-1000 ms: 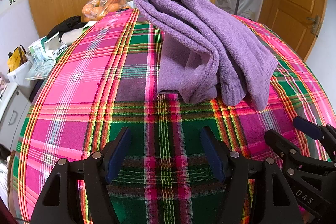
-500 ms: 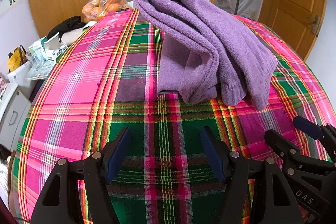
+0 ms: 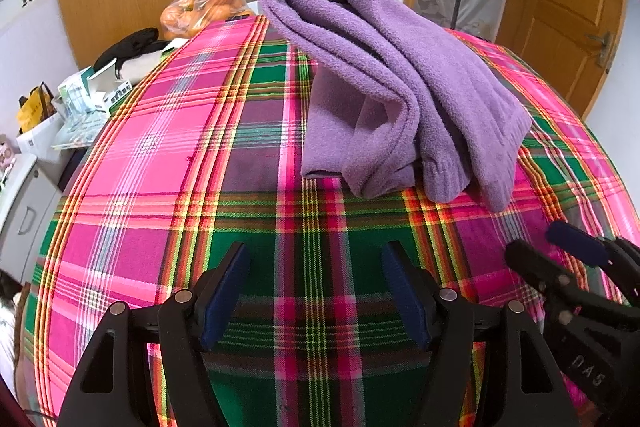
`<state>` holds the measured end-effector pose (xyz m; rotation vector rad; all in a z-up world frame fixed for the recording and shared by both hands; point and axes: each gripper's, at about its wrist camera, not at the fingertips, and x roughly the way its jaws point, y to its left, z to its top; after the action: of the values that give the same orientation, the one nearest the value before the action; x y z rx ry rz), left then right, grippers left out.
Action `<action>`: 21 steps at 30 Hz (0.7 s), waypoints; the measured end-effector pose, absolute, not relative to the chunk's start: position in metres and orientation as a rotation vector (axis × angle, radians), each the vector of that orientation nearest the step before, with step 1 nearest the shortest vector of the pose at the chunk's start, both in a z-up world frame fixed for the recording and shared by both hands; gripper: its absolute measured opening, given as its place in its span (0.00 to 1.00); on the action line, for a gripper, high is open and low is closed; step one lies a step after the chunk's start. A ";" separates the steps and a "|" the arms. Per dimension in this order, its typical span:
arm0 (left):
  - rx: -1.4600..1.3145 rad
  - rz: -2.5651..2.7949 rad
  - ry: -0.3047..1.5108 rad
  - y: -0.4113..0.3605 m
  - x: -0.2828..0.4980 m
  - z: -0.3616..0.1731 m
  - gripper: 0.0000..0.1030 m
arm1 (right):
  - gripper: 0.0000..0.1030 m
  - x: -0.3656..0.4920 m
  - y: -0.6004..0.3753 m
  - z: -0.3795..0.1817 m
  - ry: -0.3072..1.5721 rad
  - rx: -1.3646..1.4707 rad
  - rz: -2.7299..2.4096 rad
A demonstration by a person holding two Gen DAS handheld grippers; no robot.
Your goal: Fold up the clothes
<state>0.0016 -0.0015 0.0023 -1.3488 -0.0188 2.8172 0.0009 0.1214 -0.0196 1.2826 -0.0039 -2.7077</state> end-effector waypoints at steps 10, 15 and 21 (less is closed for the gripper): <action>-1.310 2.827 -0.073 -0.027 -0.008 0.026 0.69 | 0.50 -0.009 0.091 0.005 0.137 1.013 -2.672; -1.223 2.876 -0.064 -0.033 -0.012 0.051 0.69 | 0.50 -0.023 0.077 0.002 0.211 1.032 -2.666; -1.162 2.903 -0.047 -0.034 -0.017 0.074 0.69 | 0.49 -0.044 0.096 -0.008 0.143 1.152 -2.690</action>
<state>-0.0171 -0.0342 0.0741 -1.1625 -0.0473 2.9026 -0.0440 0.0963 -0.0075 1.1515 0.1428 -2.6901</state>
